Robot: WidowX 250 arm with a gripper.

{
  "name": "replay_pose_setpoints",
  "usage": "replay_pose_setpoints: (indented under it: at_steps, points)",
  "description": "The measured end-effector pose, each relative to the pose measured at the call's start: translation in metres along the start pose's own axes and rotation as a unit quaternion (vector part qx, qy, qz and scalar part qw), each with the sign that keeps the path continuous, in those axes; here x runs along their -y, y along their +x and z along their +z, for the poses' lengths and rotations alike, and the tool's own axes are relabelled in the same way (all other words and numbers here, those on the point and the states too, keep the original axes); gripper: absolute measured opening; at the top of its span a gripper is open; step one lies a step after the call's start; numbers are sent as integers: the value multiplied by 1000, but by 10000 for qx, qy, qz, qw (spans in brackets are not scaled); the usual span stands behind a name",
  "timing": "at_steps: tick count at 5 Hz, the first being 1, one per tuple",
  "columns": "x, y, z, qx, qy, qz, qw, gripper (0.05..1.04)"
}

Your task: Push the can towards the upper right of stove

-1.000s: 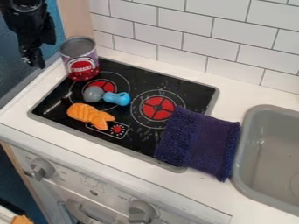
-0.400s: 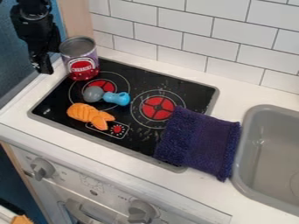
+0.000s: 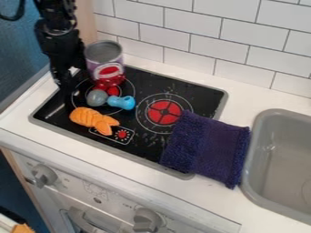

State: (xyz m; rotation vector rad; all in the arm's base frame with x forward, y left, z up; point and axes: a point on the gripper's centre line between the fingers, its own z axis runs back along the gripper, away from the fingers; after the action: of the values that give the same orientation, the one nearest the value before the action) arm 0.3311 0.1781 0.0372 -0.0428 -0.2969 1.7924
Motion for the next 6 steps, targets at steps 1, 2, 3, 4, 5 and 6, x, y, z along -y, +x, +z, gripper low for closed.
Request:
replay_pose_setpoints:
  at_steps: [1, 2, 3, 4, 5, 6]
  points:
    - [3, -22, 3, -141, -77, -294, 9994, 1000]
    - [10, -41, 7, -267, -154, -520, 9982, 1000]
    - [25, -53, 15, -352, -338, -578, 9971, 1000]
    - [28, -72, 14, -433, -343, -793, 9953, 1000]
    - [29, -99, 17, -620, -387, -1103, 9912, 1000]
    - [23, -125, 18, -777, -349, -1432, 9860, 1000]
